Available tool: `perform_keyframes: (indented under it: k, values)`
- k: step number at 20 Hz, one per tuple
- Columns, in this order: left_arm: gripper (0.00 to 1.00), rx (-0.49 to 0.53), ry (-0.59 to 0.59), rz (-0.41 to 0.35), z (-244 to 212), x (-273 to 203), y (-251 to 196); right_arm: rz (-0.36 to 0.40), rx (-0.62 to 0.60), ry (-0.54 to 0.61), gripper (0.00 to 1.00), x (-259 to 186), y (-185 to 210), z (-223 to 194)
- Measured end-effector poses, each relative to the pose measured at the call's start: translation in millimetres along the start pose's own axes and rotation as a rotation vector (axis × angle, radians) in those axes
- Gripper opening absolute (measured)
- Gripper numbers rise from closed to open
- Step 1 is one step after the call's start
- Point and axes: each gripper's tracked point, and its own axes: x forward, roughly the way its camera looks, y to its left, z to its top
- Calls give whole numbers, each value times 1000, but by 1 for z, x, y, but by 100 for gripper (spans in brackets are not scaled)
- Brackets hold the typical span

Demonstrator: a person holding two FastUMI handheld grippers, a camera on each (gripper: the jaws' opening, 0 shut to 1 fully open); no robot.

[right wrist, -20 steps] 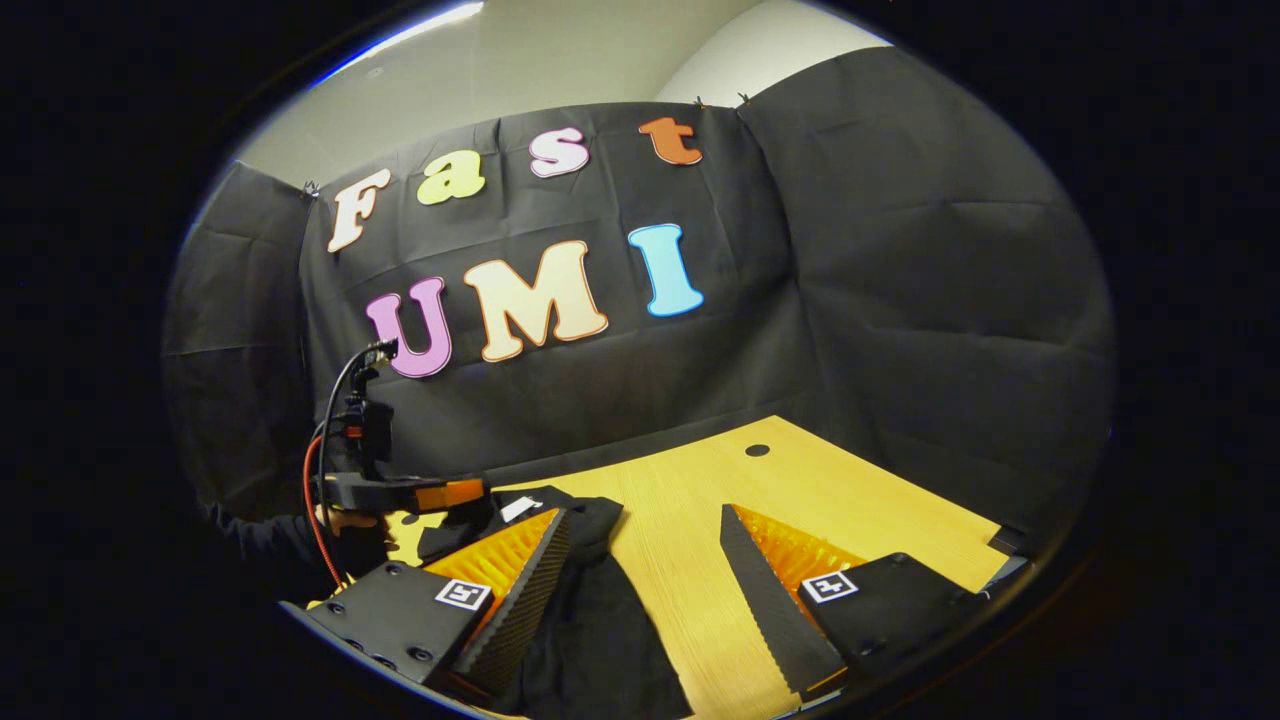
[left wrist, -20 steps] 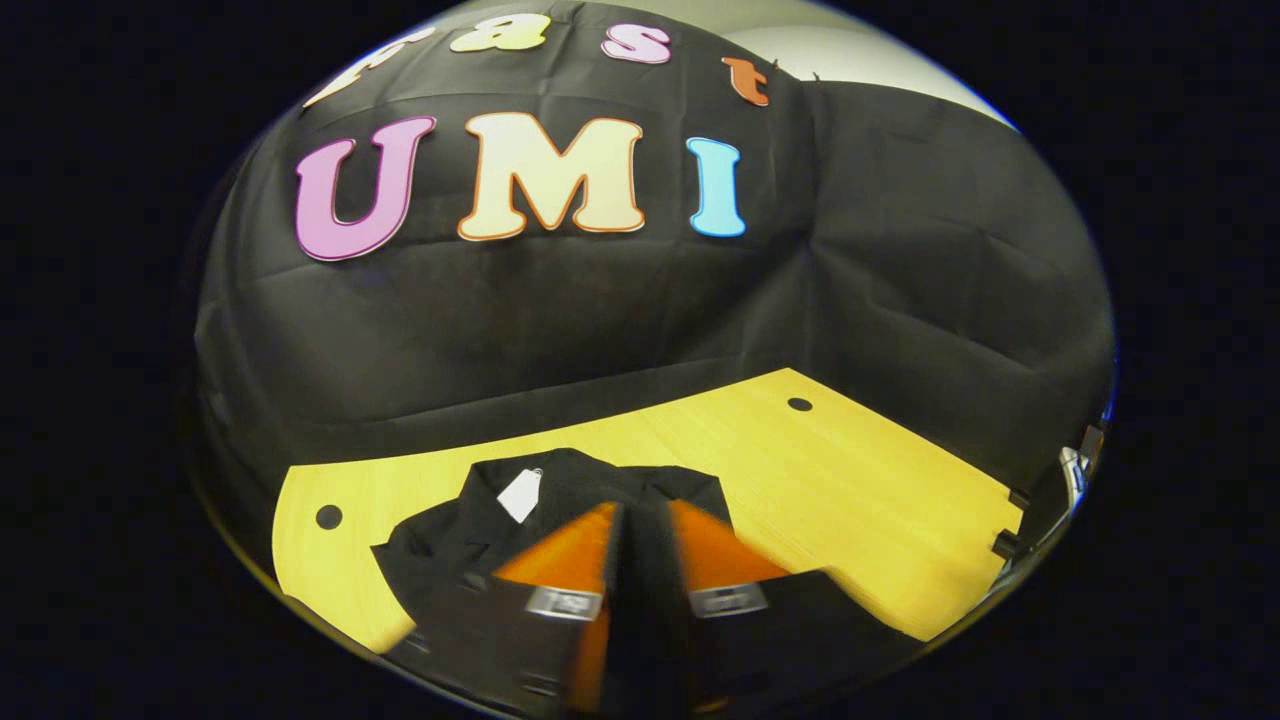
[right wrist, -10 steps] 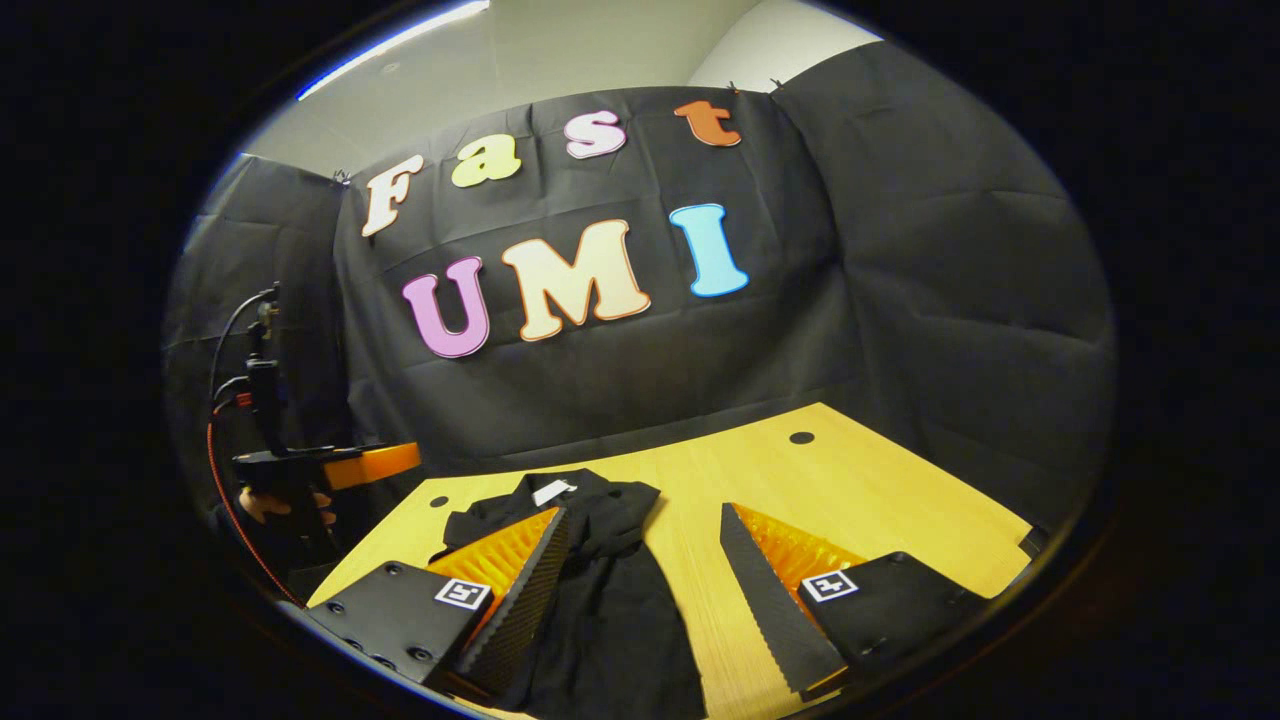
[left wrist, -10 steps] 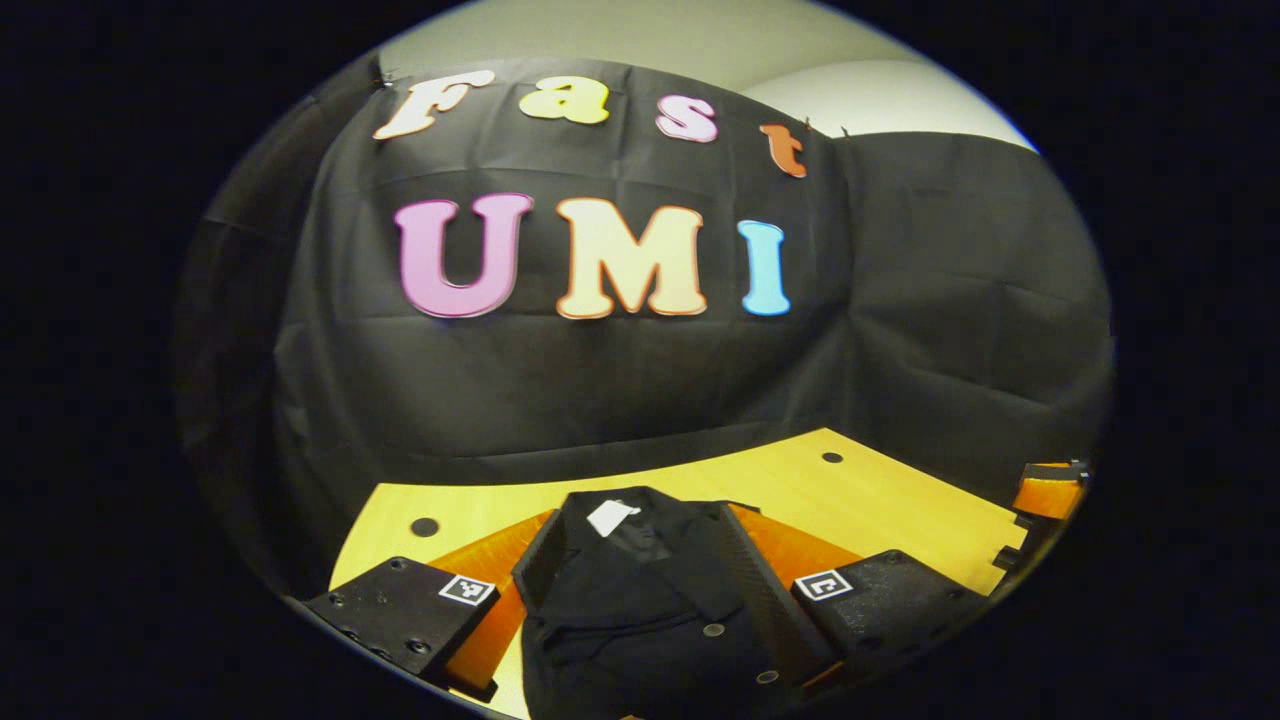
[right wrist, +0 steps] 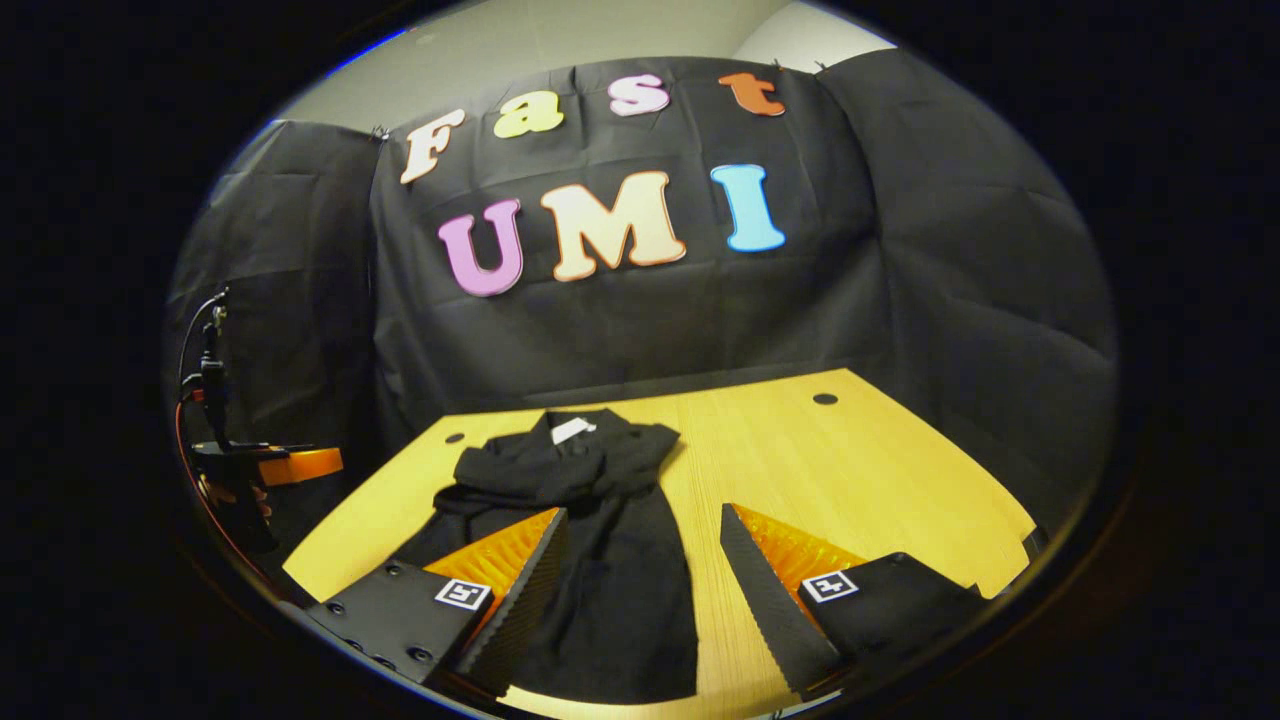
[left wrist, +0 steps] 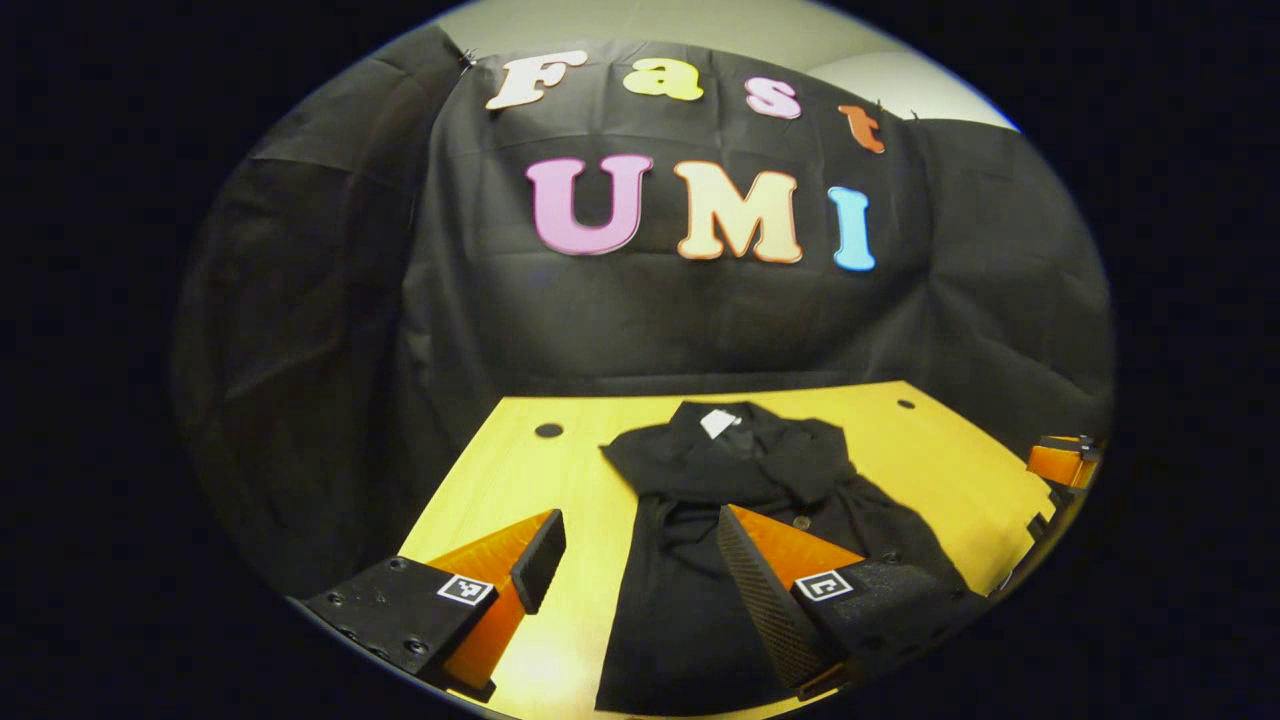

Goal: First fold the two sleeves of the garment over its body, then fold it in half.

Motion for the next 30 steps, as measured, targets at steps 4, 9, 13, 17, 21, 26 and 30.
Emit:
perform_keyframes:
  k: [4,9,13,17,21,26,30]
  values:
    - [94,-10,136,65,-73,-21,21,-1,-13,137,97,-2,-4,-61]
    - [95,-33,305,105,-143,-39,33,-27,-30,274,97,8,-21,-112]
    - [95,-37,379,115,-172,-41,36,-58,-22,400,97,5,-27,-153]
    - [95,-31,411,107,-183,-40,33,-76,-39,471,98,8,-27,-174]
    - [95,-45,479,92,-206,-45,27,-86,-78,524,98,7,-27,-188]
    - [95,-59,436,61,-207,-44,23,-72,-86,531,92,9,-24,-188]
    - [45,-19,396,-8,-208,-43,-3,-23,-94,534,46,13,-9,-190]
